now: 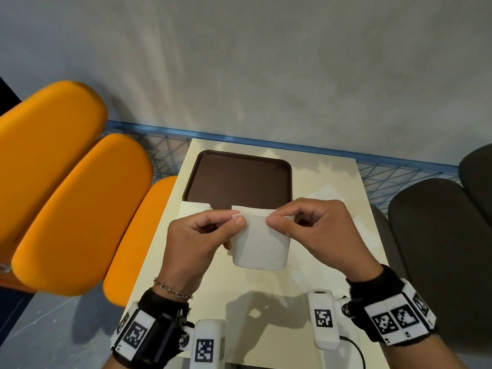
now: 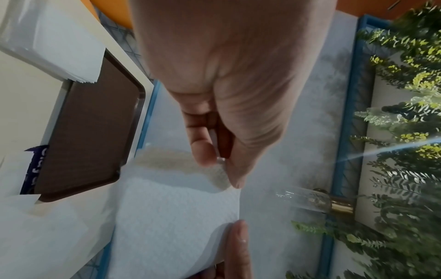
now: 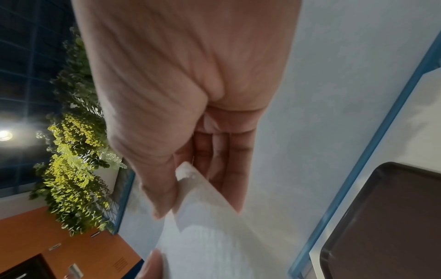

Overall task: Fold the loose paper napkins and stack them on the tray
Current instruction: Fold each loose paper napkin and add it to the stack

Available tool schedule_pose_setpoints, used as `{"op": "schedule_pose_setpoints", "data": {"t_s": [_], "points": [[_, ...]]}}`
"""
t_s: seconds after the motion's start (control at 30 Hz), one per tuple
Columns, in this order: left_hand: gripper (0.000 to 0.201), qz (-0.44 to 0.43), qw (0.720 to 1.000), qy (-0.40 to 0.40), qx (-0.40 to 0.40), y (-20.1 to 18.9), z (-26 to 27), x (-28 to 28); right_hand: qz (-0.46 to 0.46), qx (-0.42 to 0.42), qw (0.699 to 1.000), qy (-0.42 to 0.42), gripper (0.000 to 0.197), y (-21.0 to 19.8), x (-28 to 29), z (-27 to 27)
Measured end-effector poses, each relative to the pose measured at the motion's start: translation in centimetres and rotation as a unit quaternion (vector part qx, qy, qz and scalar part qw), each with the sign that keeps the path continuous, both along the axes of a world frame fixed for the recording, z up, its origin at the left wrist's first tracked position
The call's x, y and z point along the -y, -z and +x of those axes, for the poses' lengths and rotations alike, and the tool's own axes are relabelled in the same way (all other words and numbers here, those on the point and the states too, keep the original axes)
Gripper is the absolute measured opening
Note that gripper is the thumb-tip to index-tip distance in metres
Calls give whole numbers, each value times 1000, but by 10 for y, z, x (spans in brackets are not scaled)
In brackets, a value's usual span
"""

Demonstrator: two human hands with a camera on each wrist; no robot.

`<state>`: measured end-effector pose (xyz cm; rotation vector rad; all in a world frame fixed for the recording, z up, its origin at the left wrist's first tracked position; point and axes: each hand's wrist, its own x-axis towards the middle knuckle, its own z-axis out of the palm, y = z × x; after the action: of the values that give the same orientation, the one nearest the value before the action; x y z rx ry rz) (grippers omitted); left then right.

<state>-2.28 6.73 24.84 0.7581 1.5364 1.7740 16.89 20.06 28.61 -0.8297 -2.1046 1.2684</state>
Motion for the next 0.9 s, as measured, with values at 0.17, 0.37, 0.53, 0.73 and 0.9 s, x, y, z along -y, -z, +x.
{"op": "schedule_pose_setpoints", "data": {"t_s": [0.17, 0.37, 0.53, 0.73, 0.9], "points": [[22, 11, 1000, -21, 9, -2, 2, -1, 2, -23, 999, 30, 6, 3, 6, -5], [42, 3, 1000, -9, 8, -6, 0, 3, 28, -36, 998, 37, 5, 7, 11, -11], [38, -10, 1000, -10, -5, -4, -3, 7, 39, -35, 998, 37, 3, 7, 13, -14], [33, -10, 1000, -8, 4, -3, -6, 8, 33, -37, 998, 38, 4, 8, 16, -16], [29, -5, 1000, 5, 4, 0, -9, 10, 43, -29, 998, 29, 7, 10, 17, -17]]}}
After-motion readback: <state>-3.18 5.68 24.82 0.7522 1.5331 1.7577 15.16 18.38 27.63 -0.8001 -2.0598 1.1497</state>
